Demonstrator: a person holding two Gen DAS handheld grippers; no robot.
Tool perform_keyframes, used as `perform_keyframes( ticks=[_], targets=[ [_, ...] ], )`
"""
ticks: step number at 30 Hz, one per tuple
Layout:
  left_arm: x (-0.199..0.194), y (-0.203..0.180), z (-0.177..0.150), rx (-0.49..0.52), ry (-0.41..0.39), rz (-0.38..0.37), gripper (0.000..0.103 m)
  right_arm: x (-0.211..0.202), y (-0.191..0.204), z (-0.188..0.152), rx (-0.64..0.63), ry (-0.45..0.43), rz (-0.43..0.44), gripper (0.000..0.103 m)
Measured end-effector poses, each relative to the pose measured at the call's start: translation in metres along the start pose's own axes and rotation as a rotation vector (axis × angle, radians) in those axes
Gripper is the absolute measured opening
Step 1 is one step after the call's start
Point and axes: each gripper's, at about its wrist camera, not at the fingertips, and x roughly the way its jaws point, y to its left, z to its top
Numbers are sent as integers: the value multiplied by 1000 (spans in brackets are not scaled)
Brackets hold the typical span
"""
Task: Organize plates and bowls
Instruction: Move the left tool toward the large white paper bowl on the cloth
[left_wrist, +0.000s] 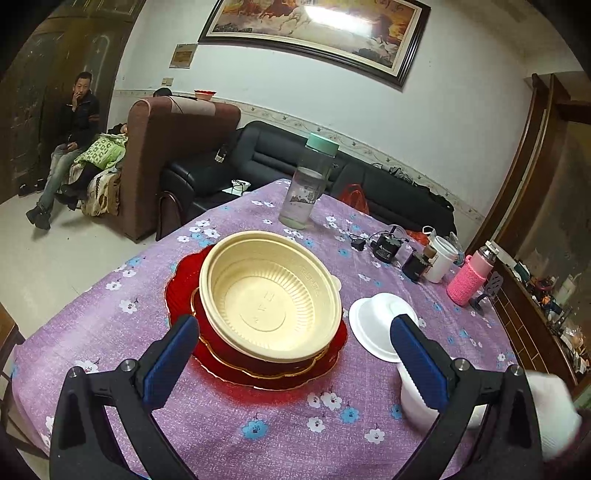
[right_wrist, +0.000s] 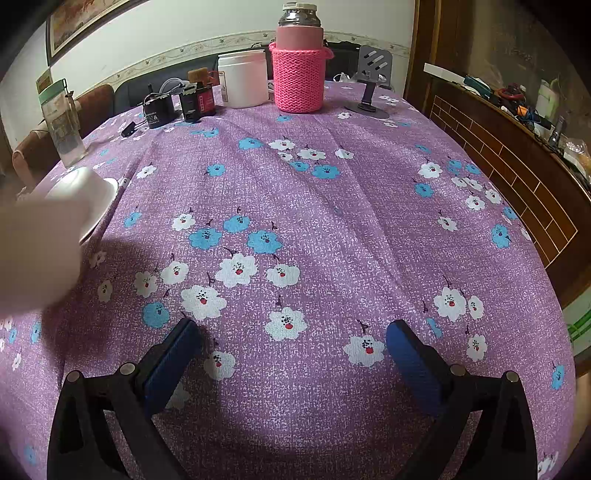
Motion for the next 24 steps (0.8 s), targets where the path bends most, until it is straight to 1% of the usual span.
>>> perform_keyframes(
  ticks=[3,8,11,17,20,21,22,24],
  targets=[
    [0,-3,-2,4,9,-13,103,4,4,4,0,0,0,102],
    [-1,-15,-8,46,28,-27,103,3,3,3,0,0,0,102],
    [4,-25,-12,60,54,-38,103,3,3,3,0,0,0,102],
    [7,-49,-22,71,120,-94,103,3,3,3,0,0,0,102],
    [3,-54,-26,81,120,-77,103,3,4,3,-1,5,-13,102],
    [2,-55,-26,85,112,-61,103,5,9,6,-11,4,-34,102],
    [1,-56,-26,87,109,-53,103,6,20,12,-31,-8,-92,102],
    [1,-57,-25,95,111,-43,103,5,45,17,-79,-47,-247,102]
  ],
)
